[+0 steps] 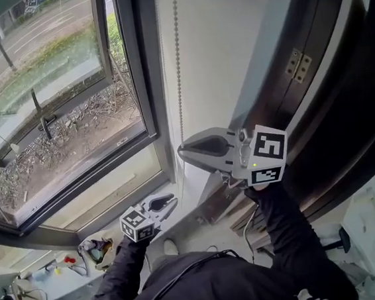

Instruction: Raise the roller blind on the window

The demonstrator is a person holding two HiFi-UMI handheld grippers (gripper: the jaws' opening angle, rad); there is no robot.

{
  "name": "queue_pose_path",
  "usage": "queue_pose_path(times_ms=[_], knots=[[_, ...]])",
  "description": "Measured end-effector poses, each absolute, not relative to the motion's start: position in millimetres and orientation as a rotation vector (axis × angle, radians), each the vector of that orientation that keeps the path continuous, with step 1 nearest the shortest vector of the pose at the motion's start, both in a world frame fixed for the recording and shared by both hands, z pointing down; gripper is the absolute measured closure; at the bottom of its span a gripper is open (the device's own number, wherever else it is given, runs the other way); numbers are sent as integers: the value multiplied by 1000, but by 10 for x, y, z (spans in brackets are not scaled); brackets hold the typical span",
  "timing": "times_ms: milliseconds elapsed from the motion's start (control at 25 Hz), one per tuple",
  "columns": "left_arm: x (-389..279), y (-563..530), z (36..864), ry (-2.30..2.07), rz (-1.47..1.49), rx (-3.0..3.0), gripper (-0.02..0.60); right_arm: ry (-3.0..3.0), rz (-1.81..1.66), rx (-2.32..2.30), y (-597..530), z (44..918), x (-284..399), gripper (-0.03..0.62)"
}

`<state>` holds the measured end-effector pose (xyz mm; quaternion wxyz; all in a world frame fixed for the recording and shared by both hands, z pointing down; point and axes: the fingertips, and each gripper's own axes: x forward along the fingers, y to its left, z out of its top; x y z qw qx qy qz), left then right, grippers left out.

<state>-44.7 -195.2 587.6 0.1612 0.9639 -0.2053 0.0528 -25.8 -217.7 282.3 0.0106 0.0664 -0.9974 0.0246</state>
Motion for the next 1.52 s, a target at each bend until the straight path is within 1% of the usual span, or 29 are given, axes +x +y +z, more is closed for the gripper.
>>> queue_pose_path(times_ms=[80,320,560,880,1040,1520], knots=[[-536,-2042,5571,-610,64,2770,499,-3098,86,219,-2186,2937,-249,588],[-625,-2157,4642,-596,-143,2838,457,-3109,292,204,-2109,3453,-242,588],[-633,-2098,4089,-605,-254,2900,457,-3034,385,222,-1967,4132,-337,588],[-361,-1930,4079,-523,-179,2966,457,-2866,459,208,-1795,5133,-399,588],[-335,-1894,4103,-521,-150,2957,457,-2800,567,195,-1679,5631,-398,588],[-378,-1926,4168,-565,-126,2983,457,-2763,484,209,-1710,5747,-312,588]])
